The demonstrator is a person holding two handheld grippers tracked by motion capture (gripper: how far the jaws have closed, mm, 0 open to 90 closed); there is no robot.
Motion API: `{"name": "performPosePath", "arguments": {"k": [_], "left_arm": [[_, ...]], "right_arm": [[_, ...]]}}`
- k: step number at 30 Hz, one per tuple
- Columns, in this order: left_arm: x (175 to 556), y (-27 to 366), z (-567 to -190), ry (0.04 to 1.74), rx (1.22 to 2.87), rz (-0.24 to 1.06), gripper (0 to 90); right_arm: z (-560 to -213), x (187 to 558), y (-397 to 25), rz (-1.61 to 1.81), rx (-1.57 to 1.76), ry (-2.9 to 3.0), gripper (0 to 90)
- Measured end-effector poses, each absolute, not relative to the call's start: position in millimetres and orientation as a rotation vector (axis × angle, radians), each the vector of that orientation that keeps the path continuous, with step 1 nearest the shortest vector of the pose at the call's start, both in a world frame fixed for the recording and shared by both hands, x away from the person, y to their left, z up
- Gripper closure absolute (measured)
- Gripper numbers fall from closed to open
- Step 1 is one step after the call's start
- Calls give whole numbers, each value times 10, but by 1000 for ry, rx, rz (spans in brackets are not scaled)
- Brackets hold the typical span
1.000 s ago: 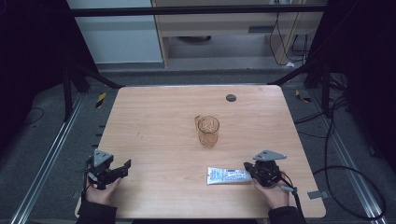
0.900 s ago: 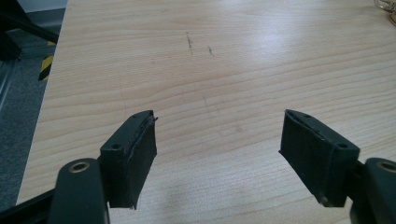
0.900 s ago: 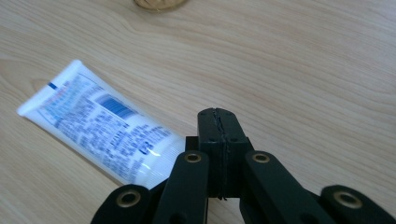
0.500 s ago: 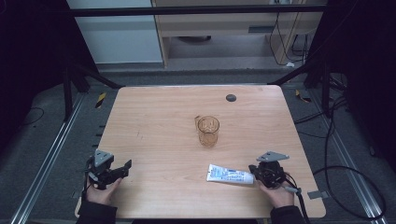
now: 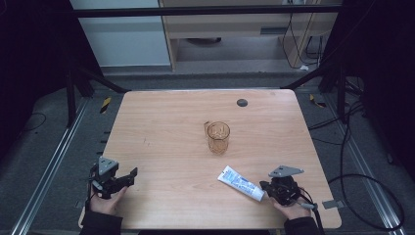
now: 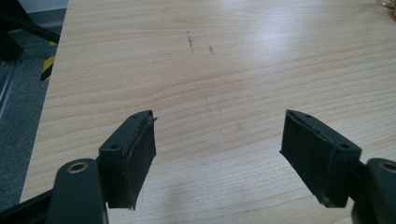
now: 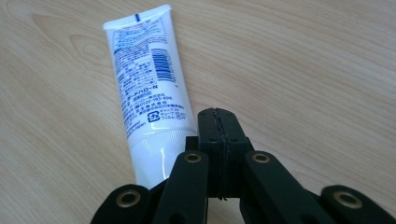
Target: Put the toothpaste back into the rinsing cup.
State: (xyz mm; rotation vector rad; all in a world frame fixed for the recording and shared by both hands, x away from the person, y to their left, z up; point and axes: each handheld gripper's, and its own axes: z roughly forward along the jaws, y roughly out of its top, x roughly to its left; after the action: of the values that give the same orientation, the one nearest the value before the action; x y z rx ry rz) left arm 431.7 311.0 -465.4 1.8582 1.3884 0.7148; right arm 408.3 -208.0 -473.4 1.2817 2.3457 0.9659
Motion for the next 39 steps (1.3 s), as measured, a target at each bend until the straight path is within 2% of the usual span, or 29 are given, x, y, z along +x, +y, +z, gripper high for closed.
{"name": "performPosePath", "arguments": {"k": [16,22,24,26,27,32,39], "left_arm": [[4320,3107,-4651,1386,1860,721,244],[4323,3117,-4655,1382,1862,715,242],[4328,3121,-4655,1382,1860,712,242],[4331,3120,-4658,1382,1862,711,241],[4334,3115,-4661,1378,1869,711,241],[4349,3107,-4676,1380,1873,695,239],[4350,3104,-4679,1381,1881,692,232]], "right_arm": [[-4727,4031,-1995,1002,1253,2407,898],[-4661,4032,-2031,1006,1253,2329,846],[-4584,4045,-2064,1014,1261,2279,772],[-4557,4049,-2070,1016,1270,2267,753],[-4503,4077,-2088,1025,1256,2246,690],[-4384,4139,-2081,1028,1261,2230,568],[-4199,4206,-1950,1028,1232,2233,507]]}}
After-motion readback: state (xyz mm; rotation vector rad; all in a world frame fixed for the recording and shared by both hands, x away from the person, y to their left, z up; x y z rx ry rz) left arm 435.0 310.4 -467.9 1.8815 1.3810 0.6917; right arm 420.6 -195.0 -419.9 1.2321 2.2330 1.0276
